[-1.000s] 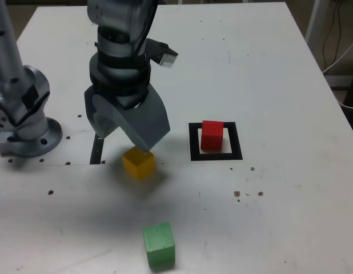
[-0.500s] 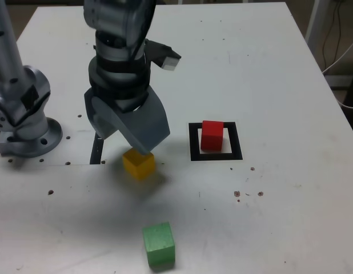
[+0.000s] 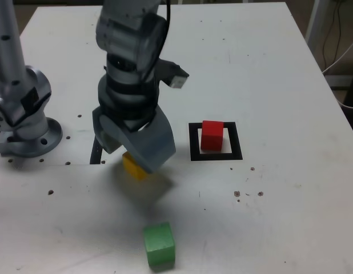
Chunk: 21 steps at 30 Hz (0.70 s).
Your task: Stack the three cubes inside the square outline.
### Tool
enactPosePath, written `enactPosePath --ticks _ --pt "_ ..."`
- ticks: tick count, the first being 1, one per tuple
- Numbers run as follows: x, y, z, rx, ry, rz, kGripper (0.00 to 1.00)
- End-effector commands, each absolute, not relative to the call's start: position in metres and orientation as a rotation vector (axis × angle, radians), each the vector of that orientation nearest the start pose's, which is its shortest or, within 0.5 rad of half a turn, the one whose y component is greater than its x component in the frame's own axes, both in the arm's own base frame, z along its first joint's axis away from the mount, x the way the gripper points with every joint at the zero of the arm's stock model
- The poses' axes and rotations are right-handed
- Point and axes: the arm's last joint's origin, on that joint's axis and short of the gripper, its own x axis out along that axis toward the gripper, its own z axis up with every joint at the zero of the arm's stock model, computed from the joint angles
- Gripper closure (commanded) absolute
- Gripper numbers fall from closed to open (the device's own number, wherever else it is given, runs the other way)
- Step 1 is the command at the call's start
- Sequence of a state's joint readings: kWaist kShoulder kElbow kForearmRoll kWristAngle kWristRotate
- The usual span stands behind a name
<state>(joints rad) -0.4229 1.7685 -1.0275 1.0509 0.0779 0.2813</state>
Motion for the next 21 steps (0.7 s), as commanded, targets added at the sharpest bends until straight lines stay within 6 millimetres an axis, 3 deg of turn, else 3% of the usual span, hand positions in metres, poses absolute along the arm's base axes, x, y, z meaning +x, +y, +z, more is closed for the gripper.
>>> enactPosePath --ticks 1,8,13,17,21 --pt "0.225 -0.097 0.219 0.649 1.729 -0.496 0.02" --pt "0.231 -0.101 0.209 0.648 1.744 -0.496 0.07" --pt "0.232 -0.102 0.205 0.634 1.754 -0.484 0.17" --pt "0.232 -0.102 0.204 0.621 1.759 -0.474 0.28" --pt "0.233 -0.102 0.203 0.621 1.747 -0.458 0.5"
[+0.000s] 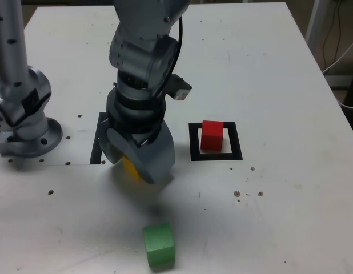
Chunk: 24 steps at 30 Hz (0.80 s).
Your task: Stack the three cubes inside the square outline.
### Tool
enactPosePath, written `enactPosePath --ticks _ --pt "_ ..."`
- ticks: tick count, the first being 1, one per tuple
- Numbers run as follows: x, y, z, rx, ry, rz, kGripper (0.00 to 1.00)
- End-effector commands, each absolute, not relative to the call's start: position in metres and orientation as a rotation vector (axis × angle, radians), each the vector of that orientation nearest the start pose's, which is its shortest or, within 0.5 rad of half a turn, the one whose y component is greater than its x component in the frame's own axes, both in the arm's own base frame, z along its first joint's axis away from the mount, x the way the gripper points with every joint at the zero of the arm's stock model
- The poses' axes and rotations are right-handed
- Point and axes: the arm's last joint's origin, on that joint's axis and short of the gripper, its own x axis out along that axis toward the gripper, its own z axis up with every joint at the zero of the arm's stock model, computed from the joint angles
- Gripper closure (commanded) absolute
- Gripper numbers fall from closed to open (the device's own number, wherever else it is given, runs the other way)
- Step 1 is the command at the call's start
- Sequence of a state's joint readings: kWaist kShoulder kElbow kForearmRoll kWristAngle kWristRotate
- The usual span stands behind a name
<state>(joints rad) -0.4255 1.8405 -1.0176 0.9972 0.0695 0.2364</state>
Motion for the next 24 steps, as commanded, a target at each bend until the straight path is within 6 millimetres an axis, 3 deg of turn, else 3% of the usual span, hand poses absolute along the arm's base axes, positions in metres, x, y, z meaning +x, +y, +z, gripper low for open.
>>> enactPosePath --ticks 1,5,24 --pt "0.2329 -0.1024 0.203 0.623 1.742 -0.455 0.55" --pt "0.2336 -0.1035 0.2027 0.631 1.726 -0.45 0.66" --pt "0.2324 -0.1031 0.2049 0.626 1.731 -0.445 0.66"
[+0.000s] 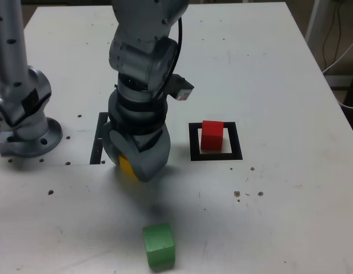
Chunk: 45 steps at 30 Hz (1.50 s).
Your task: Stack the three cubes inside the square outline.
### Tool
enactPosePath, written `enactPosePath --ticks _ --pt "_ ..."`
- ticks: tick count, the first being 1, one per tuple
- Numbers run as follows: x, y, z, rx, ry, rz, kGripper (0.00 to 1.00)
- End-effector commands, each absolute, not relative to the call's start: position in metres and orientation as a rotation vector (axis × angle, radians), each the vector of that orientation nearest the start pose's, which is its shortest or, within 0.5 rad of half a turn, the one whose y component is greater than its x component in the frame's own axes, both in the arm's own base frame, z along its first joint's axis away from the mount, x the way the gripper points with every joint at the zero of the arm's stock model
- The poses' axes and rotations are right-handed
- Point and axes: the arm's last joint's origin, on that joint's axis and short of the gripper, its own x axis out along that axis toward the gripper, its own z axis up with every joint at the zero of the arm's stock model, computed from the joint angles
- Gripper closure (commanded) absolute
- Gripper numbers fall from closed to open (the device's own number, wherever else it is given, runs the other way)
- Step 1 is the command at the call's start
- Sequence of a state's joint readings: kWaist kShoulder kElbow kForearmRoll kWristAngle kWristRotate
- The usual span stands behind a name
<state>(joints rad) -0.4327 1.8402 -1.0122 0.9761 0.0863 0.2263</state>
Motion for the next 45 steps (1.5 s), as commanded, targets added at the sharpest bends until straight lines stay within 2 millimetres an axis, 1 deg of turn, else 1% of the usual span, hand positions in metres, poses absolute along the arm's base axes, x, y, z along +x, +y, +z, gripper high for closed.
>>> enactPosePath --ticks 1,5,10,17,20,24,29,34,40,45 --pt "0.232 -0.103 0.206 0.624 1.732 -0.442 0.66" --pt "0.233 -0.103 0.217 0.614 1.742 -0.421 0.66" --pt "0.242 -0.107 0.24 0.601 1.746 -0.397 0.66" --pt "0.261 -0.111 0.276 0.533 1.732 -0.361 0.66" --pt "0.271 -0.108 0.285 0.477 1.732 -0.339 0.66" --pt "0.285 -0.1 0.293 0.396 1.735 -0.3 0.66" --pt "0.299 -0.088 0.296 0.309 1.735 -0.237 0.66" --pt "0.313 -0.076 0.295 0.237 1.734 -0.181 0.66" --pt "0.333 -0.063 0.29 0.182 1.735 -0.142 0.66" --pt "0.349 -0.052 0.28 0.153 1.747 -0.113 0.66"
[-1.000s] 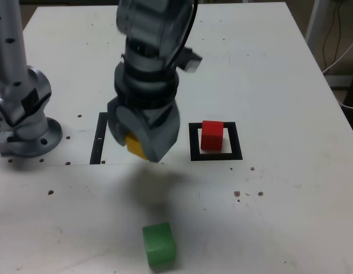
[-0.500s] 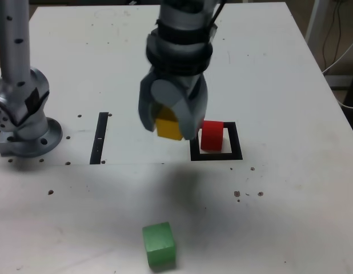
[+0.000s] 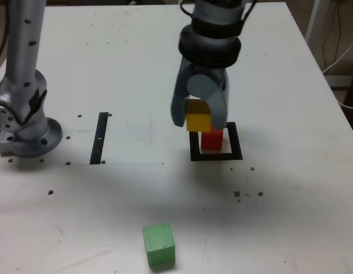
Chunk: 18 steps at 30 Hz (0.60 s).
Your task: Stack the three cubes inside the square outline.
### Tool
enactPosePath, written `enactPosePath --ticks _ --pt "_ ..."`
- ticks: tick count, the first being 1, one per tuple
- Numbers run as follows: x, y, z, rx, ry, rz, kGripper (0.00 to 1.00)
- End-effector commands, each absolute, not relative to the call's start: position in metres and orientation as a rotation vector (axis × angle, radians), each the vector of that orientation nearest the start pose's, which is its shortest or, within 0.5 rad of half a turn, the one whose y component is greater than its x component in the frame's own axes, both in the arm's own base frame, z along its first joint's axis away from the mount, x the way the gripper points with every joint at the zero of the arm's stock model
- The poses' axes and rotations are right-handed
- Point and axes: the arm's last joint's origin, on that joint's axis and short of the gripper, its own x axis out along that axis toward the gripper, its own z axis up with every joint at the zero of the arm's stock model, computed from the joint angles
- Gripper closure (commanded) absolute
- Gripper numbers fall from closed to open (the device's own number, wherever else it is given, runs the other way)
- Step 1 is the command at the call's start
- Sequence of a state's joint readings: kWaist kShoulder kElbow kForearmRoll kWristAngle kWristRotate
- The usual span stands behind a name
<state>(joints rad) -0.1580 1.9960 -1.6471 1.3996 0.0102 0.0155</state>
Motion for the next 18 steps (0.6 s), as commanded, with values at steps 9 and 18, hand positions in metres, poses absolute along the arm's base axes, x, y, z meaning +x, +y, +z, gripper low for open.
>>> enactPosePath --ticks 9,18 --pt "0.364 -0.039 0.27 0.128 1.76 -0.081 0.66" --pt "0.37 -0.024 0.261 0.113 1.779 -0.069 0.66"
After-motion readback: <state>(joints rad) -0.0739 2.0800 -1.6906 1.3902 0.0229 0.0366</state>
